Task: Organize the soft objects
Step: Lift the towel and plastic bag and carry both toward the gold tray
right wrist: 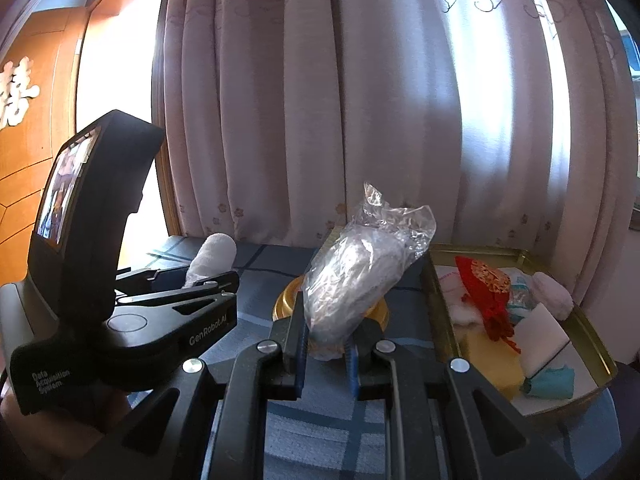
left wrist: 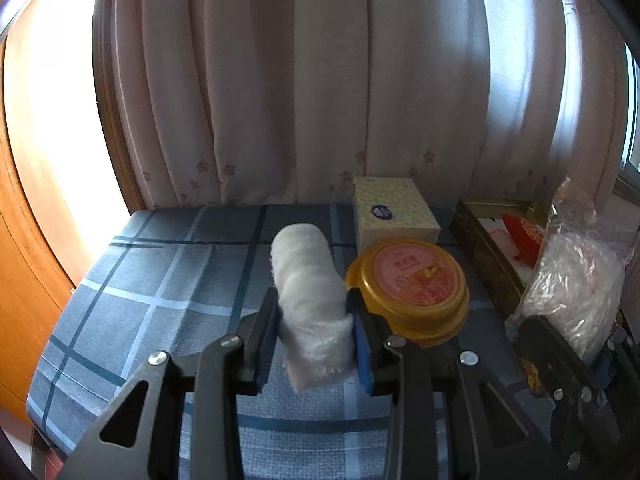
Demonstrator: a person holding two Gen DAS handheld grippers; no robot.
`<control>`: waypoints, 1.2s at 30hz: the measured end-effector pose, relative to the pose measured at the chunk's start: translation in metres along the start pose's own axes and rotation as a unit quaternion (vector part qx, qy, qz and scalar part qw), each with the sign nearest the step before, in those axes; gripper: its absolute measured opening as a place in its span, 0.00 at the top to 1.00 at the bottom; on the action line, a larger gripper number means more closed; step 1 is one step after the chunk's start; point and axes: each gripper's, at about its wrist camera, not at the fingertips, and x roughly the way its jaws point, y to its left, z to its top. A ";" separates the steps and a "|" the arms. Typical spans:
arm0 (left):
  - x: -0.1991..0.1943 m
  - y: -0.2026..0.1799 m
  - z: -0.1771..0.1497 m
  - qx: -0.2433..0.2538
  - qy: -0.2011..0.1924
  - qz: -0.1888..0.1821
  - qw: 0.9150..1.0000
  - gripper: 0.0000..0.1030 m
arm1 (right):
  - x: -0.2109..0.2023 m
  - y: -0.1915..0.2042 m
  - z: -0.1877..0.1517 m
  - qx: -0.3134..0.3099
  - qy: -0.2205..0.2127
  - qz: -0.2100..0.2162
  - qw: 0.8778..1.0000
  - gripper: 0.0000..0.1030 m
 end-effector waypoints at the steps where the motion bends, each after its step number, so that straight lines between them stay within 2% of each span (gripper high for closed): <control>1: 0.000 -0.002 0.000 0.001 0.001 0.000 1.000 0.68 | -0.001 -0.001 0.000 0.001 0.000 -0.001 1.000 0.83; 21: -0.012 -0.046 -0.005 0.024 -0.003 -0.016 1.000 0.68 | -0.023 -0.029 -0.011 0.021 -0.010 -0.027 0.999 0.83; 36: -0.016 -0.096 -0.003 0.044 -0.003 -0.037 0.998 0.68 | -0.034 -0.076 -0.018 0.041 -0.011 -0.059 0.997 0.83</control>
